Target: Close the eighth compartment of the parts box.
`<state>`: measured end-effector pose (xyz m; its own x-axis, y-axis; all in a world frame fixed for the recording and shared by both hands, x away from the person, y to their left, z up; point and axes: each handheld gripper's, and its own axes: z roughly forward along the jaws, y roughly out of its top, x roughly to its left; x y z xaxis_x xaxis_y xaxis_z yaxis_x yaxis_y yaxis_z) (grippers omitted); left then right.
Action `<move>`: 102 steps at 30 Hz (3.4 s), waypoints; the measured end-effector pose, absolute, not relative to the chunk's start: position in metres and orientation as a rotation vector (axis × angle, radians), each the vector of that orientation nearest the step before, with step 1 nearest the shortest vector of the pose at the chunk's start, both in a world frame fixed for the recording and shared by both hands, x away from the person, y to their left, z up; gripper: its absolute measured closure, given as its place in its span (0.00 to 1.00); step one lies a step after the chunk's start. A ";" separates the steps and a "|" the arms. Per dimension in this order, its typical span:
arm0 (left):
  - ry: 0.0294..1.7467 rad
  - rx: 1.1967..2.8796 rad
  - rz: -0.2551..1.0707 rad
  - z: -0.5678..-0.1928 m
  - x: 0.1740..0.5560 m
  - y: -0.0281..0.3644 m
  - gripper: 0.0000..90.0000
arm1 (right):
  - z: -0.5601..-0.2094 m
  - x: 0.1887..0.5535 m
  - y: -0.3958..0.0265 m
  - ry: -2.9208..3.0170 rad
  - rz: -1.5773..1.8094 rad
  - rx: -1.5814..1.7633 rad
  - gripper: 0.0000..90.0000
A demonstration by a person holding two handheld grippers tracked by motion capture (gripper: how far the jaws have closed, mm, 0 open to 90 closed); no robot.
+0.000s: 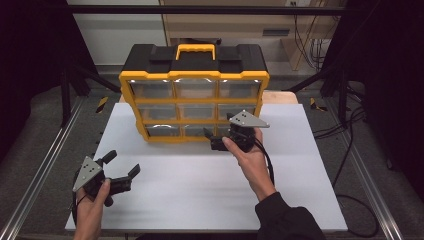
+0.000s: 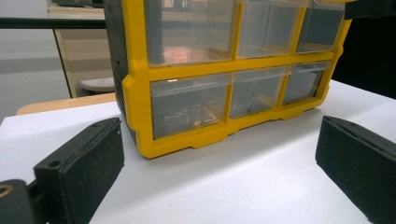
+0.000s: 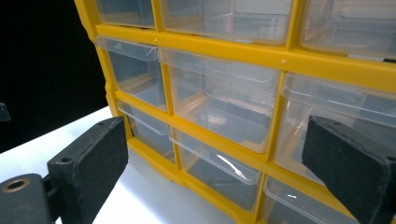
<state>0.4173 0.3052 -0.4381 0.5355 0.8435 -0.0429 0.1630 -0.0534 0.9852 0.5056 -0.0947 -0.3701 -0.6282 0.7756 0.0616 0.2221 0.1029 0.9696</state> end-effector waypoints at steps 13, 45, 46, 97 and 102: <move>0.885 1.556 0.699 -0.438 0.418 0.307 0.01 | -0.366 0.500 -0.113 1.906 1.541 0.952 0.08; 0.877 1.562 0.698 -0.439 0.419 0.309 0.01 | -0.366 0.485 -0.158 1.870 1.519 0.969 0.07; 0.876 1.564 0.699 -0.439 0.418 0.309 0.02 | -0.366 0.485 -0.160 1.868 1.518 0.969 0.07; 0.873 1.573 0.708 -0.440 0.420 0.316 0.02 | -0.385 0.453 -0.224 1.788 1.481 1.053 0.06; 0.870 1.577 0.706 -0.440 0.421 0.316 0.02 | -0.389 0.450 -0.230 1.770 1.470 1.056 0.07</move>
<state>0.4208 0.3165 -0.4400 0.5452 0.8382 -0.0168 0.1560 -0.0817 0.9844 0.4500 -0.2296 -0.3888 -0.5029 0.8634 0.0402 0.1979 0.0697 0.9778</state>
